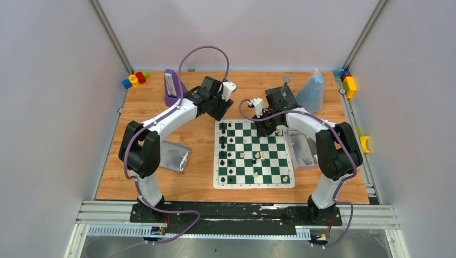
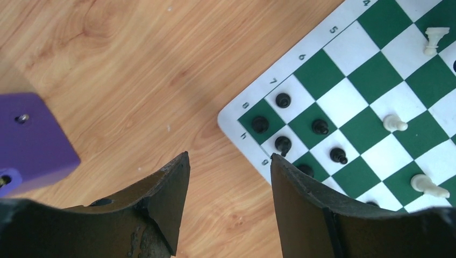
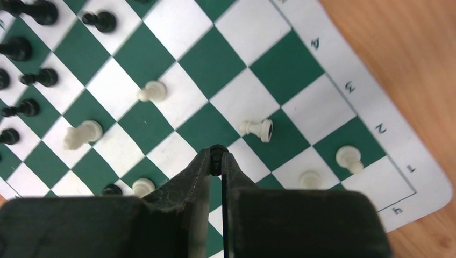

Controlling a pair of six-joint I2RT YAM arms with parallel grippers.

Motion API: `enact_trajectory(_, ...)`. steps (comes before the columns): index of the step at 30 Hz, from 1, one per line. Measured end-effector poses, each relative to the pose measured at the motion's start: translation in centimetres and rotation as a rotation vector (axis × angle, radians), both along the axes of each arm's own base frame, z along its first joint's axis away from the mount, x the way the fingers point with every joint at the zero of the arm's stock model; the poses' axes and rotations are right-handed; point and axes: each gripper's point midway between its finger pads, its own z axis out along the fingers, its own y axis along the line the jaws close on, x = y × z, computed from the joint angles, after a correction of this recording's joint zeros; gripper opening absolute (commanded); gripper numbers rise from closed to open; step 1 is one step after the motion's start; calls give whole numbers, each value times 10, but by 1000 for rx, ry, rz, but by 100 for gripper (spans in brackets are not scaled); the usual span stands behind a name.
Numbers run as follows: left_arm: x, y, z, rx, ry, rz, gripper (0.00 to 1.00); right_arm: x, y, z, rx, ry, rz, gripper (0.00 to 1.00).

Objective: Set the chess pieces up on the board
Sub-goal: Pick up the chess piece from the chessboard, then place the chess piece on the chessboard.

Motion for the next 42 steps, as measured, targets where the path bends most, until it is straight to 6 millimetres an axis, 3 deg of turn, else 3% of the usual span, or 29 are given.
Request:
enact_trajectory(6, 4, 40, 25, -42, -19, 80, 67, 12, 34, 35, 35, -77, 64, 0)
enact_trajectory(10, 13, 78, 40, -94, -32, 174, 70, 13, 66, 46, 52, -105, 130, 0)
enact_trajectory(15, 18, 124, 51, -132, -44, 295, 75, -3, 99, 35, 41, -74, 212, 0)
enact_trajectory(21, 15, 164, 62, -157, -66, 401, 79, -29, 119, 12, 6, -11, 284, 0)
enact_trajectory(28, 13, 180, 70, -185, -78, 444, 79, -41, 129, -1, -24, 15, 318, 0)
enact_trajectory(42, 11, 177, 68, -209, -63, 429, 79, -38, 129, -14, -68, 17, 311, 0)
